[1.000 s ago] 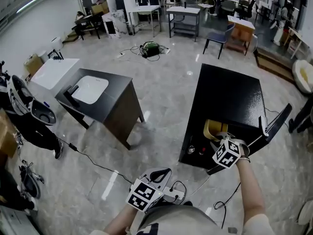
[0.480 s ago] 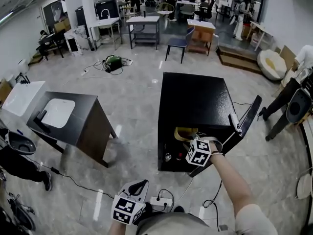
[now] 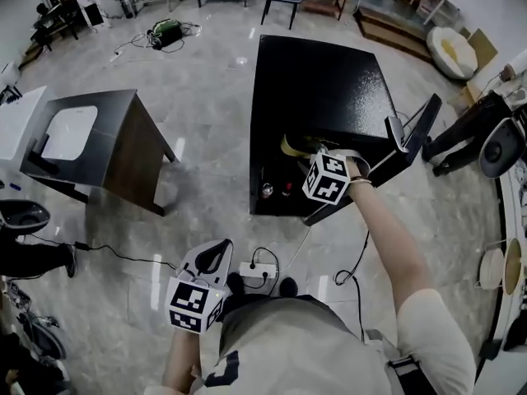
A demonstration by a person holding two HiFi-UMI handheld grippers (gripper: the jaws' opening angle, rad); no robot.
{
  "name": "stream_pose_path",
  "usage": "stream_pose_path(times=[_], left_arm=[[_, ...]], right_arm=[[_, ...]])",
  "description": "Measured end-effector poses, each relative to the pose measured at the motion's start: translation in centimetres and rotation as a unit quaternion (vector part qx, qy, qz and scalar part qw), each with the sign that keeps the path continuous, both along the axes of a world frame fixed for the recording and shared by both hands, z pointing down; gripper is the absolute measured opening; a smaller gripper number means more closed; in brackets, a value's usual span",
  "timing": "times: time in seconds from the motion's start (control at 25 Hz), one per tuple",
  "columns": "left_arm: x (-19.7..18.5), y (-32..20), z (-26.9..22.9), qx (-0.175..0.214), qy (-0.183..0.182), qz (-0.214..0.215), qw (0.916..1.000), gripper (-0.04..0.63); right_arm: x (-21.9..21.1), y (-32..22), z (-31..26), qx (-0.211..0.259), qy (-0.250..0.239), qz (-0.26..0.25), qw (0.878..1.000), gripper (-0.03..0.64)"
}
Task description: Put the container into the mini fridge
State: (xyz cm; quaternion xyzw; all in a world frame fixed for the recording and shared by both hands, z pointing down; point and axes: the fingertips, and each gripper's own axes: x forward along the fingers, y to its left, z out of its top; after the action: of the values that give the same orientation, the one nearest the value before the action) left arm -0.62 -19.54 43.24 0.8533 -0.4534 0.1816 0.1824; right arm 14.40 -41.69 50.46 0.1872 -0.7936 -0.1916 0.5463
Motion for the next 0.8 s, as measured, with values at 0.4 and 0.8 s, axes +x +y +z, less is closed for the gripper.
stream_pose_path(times=[0.4, 0.8], left_arm=[[-0.9, 1.2, 1.1, -0.027, 0.006, -0.018, 0.9995, 0.055], [-6.8, -0.8, 1.7, -0.021, 0.005, -0.057, 0.9982, 0.055]], right_arm=[[-1.6, 0.3, 2.6, -0.012, 0.029, -0.034, 0.999, 0.069], [-3.0, -3.7, 2.5, 0.018, 0.054, -0.008, 0.998, 0.069]])
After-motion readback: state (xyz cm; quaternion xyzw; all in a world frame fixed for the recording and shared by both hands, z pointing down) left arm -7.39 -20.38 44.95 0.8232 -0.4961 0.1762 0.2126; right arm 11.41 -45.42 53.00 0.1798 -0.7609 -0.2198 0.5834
